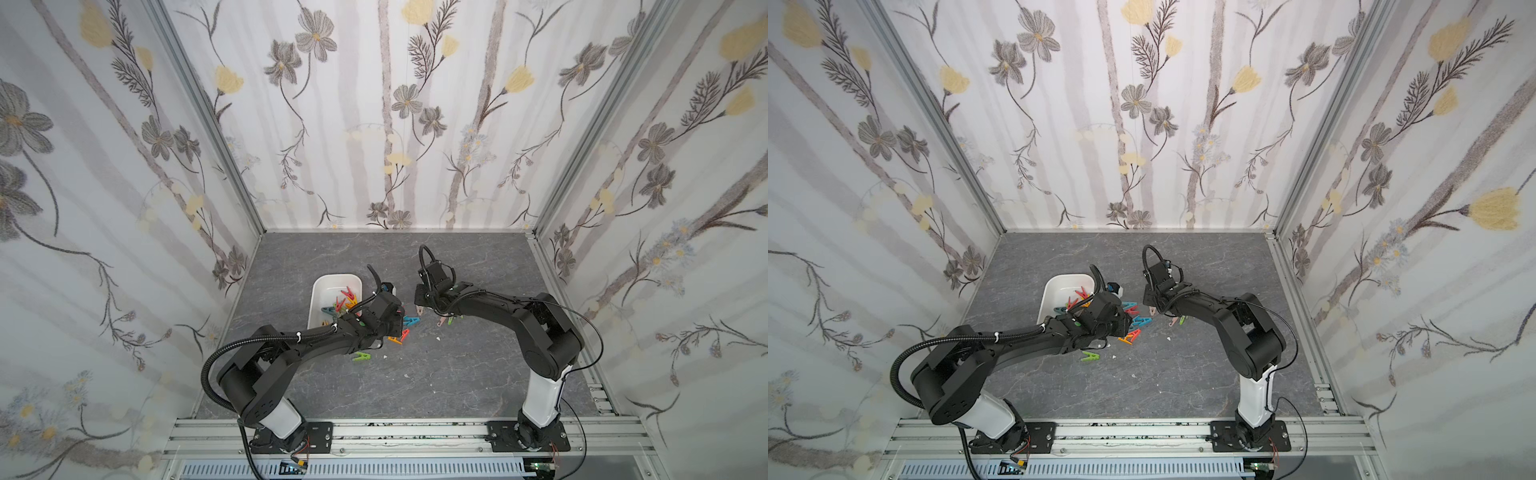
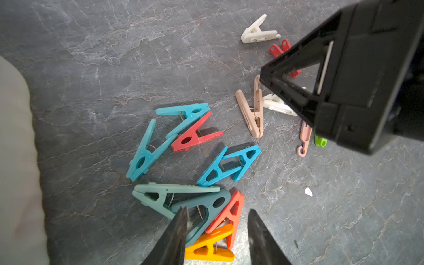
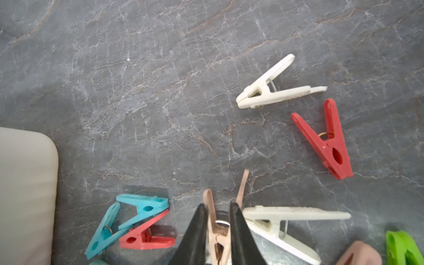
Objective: Put the clothespins into the storage box
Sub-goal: Pick up the clothespin from the center of the board, then place the clothespin in the storage box.
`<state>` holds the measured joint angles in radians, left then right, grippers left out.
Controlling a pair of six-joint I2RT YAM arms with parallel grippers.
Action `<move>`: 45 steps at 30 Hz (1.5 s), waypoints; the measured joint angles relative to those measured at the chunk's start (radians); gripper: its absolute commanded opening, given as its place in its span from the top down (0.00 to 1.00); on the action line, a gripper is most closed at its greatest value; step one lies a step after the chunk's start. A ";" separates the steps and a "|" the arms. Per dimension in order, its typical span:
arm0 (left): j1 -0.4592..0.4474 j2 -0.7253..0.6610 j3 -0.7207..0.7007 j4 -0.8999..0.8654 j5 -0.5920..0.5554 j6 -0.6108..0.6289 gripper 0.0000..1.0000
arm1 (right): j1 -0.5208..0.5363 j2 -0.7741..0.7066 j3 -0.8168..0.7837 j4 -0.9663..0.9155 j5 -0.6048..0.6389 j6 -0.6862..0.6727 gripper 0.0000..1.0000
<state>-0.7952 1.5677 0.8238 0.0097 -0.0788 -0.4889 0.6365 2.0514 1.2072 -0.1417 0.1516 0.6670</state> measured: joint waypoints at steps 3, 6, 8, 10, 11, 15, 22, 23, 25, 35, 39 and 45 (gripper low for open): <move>0.014 -0.019 -0.021 0.002 0.000 0.010 0.57 | 0.005 0.021 0.014 -0.002 0.000 -0.015 0.74; 0.030 -0.035 -0.036 0.003 0.000 0.010 0.57 | 0.006 0.044 0.030 -0.010 -0.011 -0.029 0.74; 0.039 -0.043 -0.041 0.005 0.000 0.010 0.57 | 0.006 0.063 0.046 -0.021 -0.011 -0.043 0.74; 0.045 -0.051 -0.043 0.007 0.000 0.010 0.57 | 0.008 0.080 0.059 -0.032 -0.011 -0.050 0.76; 0.047 -0.053 -0.043 0.008 0.000 0.010 0.56 | 0.010 0.089 0.065 -0.036 -0.011 -0.056 0.77; 0.051 -0.058 -0.043 0.008 0.001 0.010 0.57 | 0.016 0.113 0.084 -0.051 -0.014 -0.074 0.81; 0.056 -0.080 -0.043 0.010 0.002 0.011 0.57 | 0.020 0.129 0.101 -0.087 -0.013 -0.096 0.87; 0.058 -0.084 -0.043 0.010 0.003 0.014 0.57 | 0.021 0.129 0.103 -0.087 -0.011 -0.097 0.88; 0.067 -0.099 -0.043 0.008 0.003 0.015 0.57 | 0.027 0.125 0.105 -0.089 -0.008 -0.100 0.88; 0.252 -0.319 -0.072 -0.032 0.012 0.023 0.56 | 0.127 0.005 0.166 -0.117 -0.017 -0.099 0.90; 0.351 -0.434 -0.085 -0.060 0.000 0.026 0.56 | 0.198 0.008 0.227 -0.107 -0.078 -0.070 0.90; 0.422 -0.552 -0.105 -0.111 -0.056 0.045 0.56 | 0.267 0.134 0.391 -0.011 -0.253 -0.006 0.91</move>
<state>-0.3733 1.0161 0.7193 -0.1013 -0.1349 -0.4438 0.9031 2.1853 1.5986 -0.1524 -0.1013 0.6613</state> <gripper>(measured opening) 0.441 0.092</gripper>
